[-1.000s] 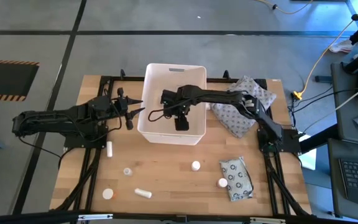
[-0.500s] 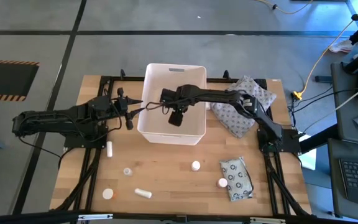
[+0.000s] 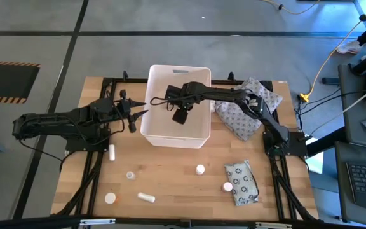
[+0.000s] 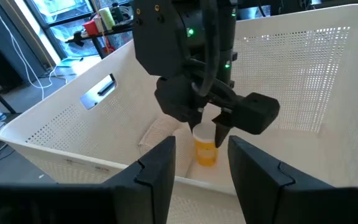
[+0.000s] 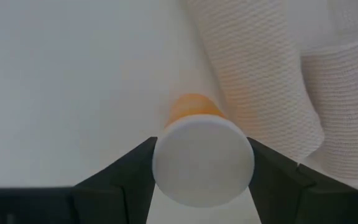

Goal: Pick & place medical supplies in basket/bin
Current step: Put the top orange pill bottle into the white bin, then put the transparent pill bottle into the white bin

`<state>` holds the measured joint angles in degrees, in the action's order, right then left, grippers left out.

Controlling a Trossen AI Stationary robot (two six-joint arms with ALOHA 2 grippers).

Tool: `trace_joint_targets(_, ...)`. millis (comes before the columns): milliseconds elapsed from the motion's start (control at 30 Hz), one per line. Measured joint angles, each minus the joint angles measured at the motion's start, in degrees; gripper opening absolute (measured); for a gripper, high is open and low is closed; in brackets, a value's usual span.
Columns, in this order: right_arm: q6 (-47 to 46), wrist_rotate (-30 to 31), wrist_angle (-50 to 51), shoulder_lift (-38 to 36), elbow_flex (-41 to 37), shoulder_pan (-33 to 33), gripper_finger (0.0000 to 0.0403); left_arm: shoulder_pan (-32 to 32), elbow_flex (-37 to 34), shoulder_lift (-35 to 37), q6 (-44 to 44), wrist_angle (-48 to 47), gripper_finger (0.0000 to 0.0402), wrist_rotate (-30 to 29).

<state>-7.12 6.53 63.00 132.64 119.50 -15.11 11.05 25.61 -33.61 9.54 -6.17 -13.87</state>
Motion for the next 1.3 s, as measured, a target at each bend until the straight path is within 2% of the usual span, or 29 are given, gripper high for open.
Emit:
trace_joint_targets(233, 0.2, -0.2, 0.1, 0.0, 0.0, 0.0, 0.0222, 0.0, 0.0, 0.0, -1.3, -0.1, 0.0141, 0.0)
trace_joint_targets(567, 0.6, -2.7, 0.3, 0.0, 0.0, 0.1, 0.0287, 0.0, 0.0, 0.0, -1.3, 0.0, 0.0141, 0.0)
trace_joint_targets(800, -0.1, -2.4, 3.9, -0.1, 3.8, 0.0, 0.0294, 0.0, 0.0, 0.0, -1.3, 0.1, 0.0141, 0.0)
trace_joint_targets(1033, 0.0, 4.6, 11.4, -0.1, 15.6, 1.1, 0.0294, 0.0, 0.0, 0.0, -1.3, 0.3, 0.0141, 0.0)
trace_joint_targets(1100, 0.0, 7.4, 10.9, -3.0, 13.6, 2.3, 0.0294, 0.0, 0.0, 0.0, -1.3, 0.4, 0.0141, 0.0)
trace_joint_targets(1300, -3.5, 8.5, 15.0, -11.5, 10.6, 7.0, 0.0294, 0.0, -0.1, 0.0, -1.3, 0.7, 0.0141, 0.0)
